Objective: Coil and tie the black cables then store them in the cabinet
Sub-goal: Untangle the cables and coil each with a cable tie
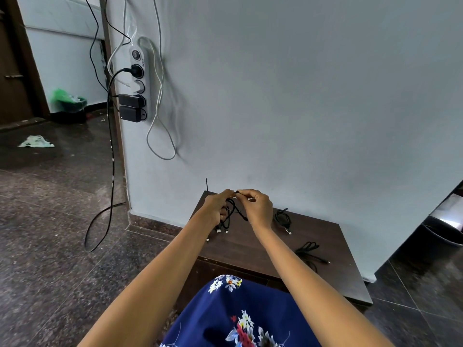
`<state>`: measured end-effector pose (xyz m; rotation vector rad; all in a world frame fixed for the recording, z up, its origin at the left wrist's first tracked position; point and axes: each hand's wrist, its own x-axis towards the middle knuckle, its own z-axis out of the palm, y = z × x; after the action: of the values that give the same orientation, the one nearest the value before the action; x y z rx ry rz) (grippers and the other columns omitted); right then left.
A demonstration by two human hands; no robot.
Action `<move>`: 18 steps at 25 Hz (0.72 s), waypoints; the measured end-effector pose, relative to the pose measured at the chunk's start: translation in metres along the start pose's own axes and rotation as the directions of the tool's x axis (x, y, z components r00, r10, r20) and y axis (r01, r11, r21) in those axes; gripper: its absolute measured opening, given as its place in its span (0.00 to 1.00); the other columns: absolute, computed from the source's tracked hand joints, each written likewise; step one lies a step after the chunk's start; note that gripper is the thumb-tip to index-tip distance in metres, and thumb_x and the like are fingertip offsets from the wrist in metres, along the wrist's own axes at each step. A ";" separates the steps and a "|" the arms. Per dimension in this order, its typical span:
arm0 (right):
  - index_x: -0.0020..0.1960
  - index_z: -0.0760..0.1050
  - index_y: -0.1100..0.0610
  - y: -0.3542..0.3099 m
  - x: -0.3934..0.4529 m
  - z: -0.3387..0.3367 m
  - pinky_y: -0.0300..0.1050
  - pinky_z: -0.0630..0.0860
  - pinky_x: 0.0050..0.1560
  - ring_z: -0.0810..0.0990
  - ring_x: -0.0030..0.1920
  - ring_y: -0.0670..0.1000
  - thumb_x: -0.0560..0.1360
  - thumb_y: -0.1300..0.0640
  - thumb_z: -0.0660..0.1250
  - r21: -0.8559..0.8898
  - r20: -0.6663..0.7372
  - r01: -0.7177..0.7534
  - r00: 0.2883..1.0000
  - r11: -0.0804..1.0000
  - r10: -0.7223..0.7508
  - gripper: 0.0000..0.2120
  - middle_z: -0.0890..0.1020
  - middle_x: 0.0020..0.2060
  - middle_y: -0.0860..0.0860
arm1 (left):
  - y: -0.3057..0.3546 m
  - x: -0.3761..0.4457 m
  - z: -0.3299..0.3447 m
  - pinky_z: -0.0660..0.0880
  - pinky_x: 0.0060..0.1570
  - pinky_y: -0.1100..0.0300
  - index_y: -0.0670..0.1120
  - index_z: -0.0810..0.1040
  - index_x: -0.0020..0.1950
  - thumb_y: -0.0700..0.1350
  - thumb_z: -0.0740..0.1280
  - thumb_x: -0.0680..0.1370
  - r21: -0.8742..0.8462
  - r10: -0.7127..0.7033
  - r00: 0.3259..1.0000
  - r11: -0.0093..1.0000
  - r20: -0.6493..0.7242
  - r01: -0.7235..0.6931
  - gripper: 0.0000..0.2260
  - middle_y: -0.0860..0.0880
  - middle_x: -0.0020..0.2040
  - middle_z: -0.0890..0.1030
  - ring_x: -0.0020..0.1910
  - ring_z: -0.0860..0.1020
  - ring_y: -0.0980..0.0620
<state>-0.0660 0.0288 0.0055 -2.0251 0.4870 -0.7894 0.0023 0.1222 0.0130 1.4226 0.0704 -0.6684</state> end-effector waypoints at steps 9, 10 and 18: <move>0.51 0.83 0.55 0.007 -0.001 0.000 0.38 0.75 0.45 0.79 0.47 0.47 0.76 0.54 0.68 -0.142 0.063 0.171 0.985 0.975 -0.163 0.08 0.84 0.45 0.50 | 0.001 -0.002 0.000 0.54 0.17 0.70 0.45 0.77 0.38 0.45 0.69 0.74 -0.001 0.014 1.000 1.000 -0.015 -0.014 0.07 0.50 0.30 0.64 0.23 0.56 0.56; 0.50 0.83 0.57 0.006 0.001 -0.002 0.34 0.73 0.44 0.79 0.47 0.47 0.76 0.55 0.67 -0.151 0.088 0.197 0.979 0.969 -0.185 0.08 0.84 0.45 0.51 | 0.001 -0.002 -0.001 0.54 0.16 0.70 0.44 0.78 0.41 0.45 0.69 0.74 0.016 0.015 1.000 1.000 -0.010 -0.015 0.05 0.50 0.30 0.63 0.24 0.56 0.55; 0.45 0.82 0.58 -0.010 0.027 -0.015 0.27 0.72 0.41 0.81 0.43 0.45 0.74 0.59 0.69 -0.104 0.238 0.126 0.966 0.987 -0.098 0.04 0.85 0.44 0.52 | 0.000 -0.001 -0.012 0.50 0.17 0.69 0.45 0.79 0.43 0.46 0.66 0.77 0.051 0.091 0.989 0.994 0.119 -0.098 0.07 0.52 0.28 0.58 0.16 0.55 0.59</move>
<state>-0.0565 0.0095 0.0294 -2.2377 0.2923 -0.5904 0.0051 0.1336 0.0115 1.4297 -0.1075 -0.6780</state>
